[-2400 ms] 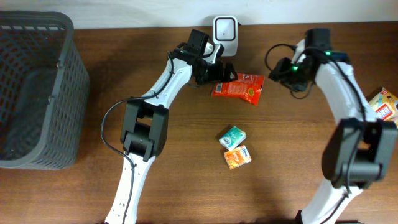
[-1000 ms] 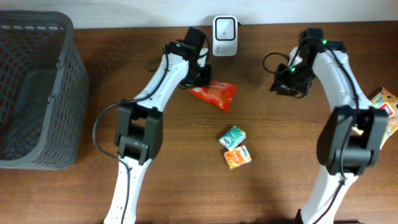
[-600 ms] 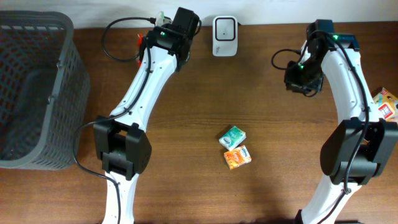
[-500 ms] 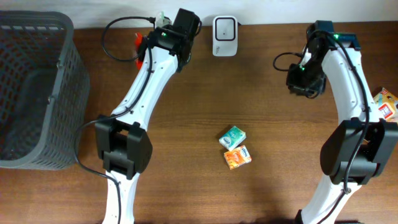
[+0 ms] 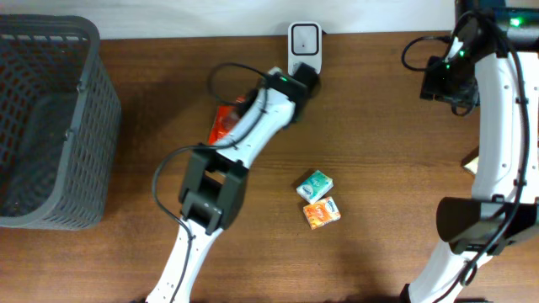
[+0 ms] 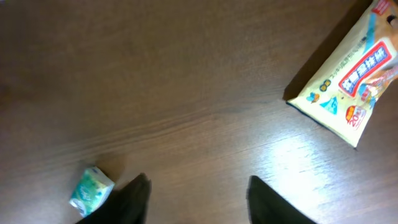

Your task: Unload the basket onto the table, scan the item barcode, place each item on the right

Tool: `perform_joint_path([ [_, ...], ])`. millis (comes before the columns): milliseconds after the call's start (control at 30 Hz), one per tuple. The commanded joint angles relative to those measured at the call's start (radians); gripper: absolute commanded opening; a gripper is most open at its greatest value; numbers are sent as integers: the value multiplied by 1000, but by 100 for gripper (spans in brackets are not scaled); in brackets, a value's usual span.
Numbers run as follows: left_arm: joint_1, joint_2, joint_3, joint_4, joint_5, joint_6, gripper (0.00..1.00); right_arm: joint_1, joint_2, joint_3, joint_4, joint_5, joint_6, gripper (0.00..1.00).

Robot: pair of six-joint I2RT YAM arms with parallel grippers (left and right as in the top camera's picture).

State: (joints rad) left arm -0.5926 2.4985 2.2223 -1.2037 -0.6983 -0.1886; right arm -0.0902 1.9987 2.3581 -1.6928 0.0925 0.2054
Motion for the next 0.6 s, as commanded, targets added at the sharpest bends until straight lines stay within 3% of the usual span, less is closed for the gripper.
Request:
perform_joint_path([
  [0,-60,0,20,-3,247,3,48,-2,-69,27,-6,16,3,58],
  [200,-55,-5,290,-176,502,3,48,-2,-79,26,-6,-65,3,61],
  [400,104,-5,723,-413,494,3,58,0,-79,18,42,-276,-22,61],
  [467,175,-5,785,-442,481,3,86,14,-72,7,86,-384,-57,60],
  [533,254,-5,794,-461,489,-1,99,51,-56,-4,143,-454,-56,54],
  [567,287,-5,790,-475,500,-1,99,88,-40,-15,187,-484,-56,49],
])
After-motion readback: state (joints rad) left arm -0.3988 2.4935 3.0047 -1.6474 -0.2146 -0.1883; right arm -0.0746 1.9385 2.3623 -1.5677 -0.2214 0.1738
